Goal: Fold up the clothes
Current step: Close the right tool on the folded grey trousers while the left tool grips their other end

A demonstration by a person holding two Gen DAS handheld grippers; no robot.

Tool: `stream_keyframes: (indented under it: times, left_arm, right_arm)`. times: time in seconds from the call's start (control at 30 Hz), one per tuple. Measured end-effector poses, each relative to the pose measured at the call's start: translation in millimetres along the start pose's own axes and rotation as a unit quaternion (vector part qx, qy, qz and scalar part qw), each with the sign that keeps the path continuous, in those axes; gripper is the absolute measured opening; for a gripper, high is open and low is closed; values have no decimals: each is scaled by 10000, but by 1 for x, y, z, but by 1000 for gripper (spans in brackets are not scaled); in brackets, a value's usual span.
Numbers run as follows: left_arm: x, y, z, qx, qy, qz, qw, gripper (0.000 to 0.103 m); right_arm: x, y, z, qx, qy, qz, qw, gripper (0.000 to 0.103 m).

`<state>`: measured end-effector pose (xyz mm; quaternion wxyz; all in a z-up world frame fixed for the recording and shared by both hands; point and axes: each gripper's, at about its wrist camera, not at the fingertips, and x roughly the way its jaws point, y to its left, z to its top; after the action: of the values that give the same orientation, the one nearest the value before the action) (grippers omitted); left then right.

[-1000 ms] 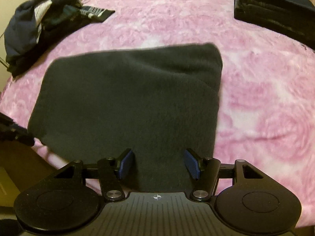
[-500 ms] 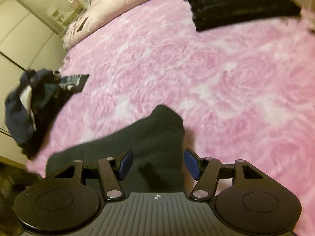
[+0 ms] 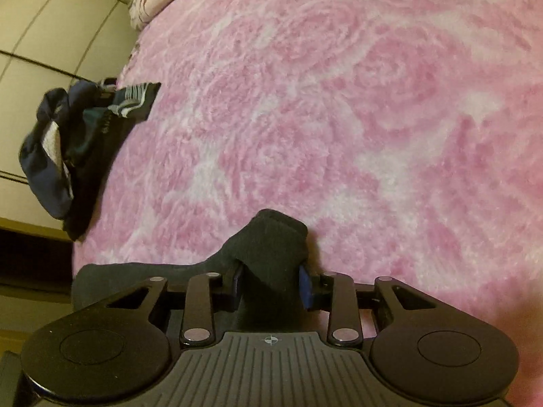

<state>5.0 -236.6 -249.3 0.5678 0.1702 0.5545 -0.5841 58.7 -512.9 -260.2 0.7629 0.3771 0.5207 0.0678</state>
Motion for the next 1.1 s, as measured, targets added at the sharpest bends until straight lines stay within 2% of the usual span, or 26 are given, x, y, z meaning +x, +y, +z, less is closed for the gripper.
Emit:
stream_keyframes:
  times: [0.03, 0.1, 0.27, 0.37, 0.43, 0.5, 0.53, 0.6, 0.67, 0.73, 0.8, 0.97, 1.03, 1.1]
  left_arm:
    - [1, -2, 0, 12, -11, 27, 10000, 16]
    - [1, -5, 1, 27, -17, 58, 10000, 16]
    - [-12, -4, 8, -23, -18, 85, 10000, 14]
    - [-58, 4, 6, -75, -442, 221, 9988, 15]
    - [-91, 21, 3, -209, -790, 570, 9950, 15]
    - [-114, 50, -5, -464, -979, 1101, 9880, 15]
    - [-123, 65, -9, -598, -1043, 1361, 9834, 15]
    - [-123, 97, -21, -917, -1021, 1617, 9772, 15]
    - [-117, 127, -30, -1142, -909, 1573, 9767, 4]
    - [-120, 151, -36, -1124, -861, 1465, 9790, 3]
    - [-120, 156, -32, -1092, -870, 1347, 9810, 3]
    - [-121, 159, -37, -1036, -944, 1166, 9832, 3]
    - [-125, 156, -40, -949, -970, 1146, 9841, 3]
    - [-133, 147, -41, -719, -958, 1241, 9850, 3]
  right_arm:
    - [-3, -4, -3, 24, -54, 57, 10000, 37]
    - [-19, -3, -13, 55, -303, -43, 9995, 55]
    - [-70, 14, -58, 155, -936, -322, 9950, 57]
    - [-84, 36, -93, 33, -1079, -219, 9939, 57]
    - [-77, 48, -114, -108, -999, -206, 9947, 57]
    - [-60, 59, -131, -318, -851, -355, 9952, 57]
    - [-51, 63, -138, -473, -764, -571, 9943, 57]
    - [-36, 69, -149, -821, -555, -1150, 9884, 57]
    - [-35, 78, -154, -953, -530, -1464, 9832, 57]
    - [-37, 89, -159, -1095, -577, -1684, 9779, 57]
    - [-37, 101, -169, -1228, -646, -1714, 9754, 57]
    - [-31, 106, -180, -1451, -323, -2193, 9643, 57]
    - [-42, 120, -186, -1822, -369, -2452, 9515, 57]
    - [-49, 144, -198, -2523, -403, -2597, 9313, 58]
